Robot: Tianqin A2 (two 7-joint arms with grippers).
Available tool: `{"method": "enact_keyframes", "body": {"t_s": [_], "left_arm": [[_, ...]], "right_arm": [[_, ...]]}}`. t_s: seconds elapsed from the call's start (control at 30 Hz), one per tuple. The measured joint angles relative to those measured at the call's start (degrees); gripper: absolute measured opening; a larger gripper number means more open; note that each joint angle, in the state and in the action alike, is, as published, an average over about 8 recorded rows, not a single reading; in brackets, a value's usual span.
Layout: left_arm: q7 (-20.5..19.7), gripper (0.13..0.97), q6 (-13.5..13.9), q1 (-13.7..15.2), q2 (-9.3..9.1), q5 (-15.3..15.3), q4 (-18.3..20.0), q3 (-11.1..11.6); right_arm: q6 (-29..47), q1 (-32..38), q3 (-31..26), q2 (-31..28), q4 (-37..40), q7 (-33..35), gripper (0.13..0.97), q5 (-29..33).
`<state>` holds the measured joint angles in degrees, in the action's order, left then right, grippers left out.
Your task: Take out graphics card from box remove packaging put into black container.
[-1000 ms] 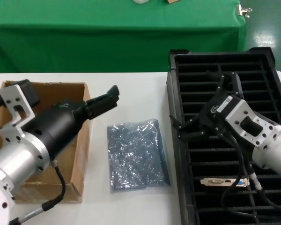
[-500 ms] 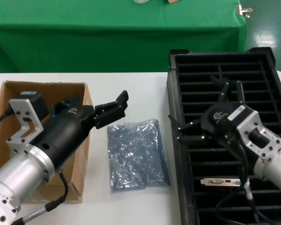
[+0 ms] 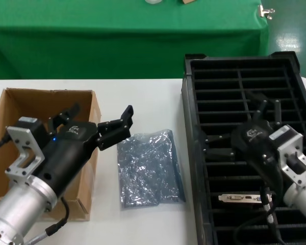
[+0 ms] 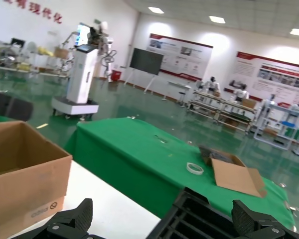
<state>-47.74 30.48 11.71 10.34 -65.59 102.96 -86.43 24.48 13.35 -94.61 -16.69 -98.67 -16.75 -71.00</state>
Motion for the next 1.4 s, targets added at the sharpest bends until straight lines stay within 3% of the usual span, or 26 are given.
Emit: {"method": "enact_keyframes", "body": {"t_s": [1.07, 1.23, 1.4], "left_arm": [[40.29, 0.966, -25.71, -9.89, 5.78, -31.69, -9.52, -4.42], [44.0, 0.966, -28.08, -10.8, 6.31, -34.59, -10.4, -4.83], [44.55, 0.966, -28.44, -10.93, 6.39, -35.03, -10.53, -4.89]], "right_arm": [[-20.65, -11.27, 2.48, -0.42, 5.9, 14.13, 0.966, -27.11], [-22.54, -12.3, 2.7, -0.46, 6.44, 15.43, 0.966, -29.6], [-22.84, -12.46, 2.74, -0.46, 6.53, 15.63, 0.966, -29.98]]}}
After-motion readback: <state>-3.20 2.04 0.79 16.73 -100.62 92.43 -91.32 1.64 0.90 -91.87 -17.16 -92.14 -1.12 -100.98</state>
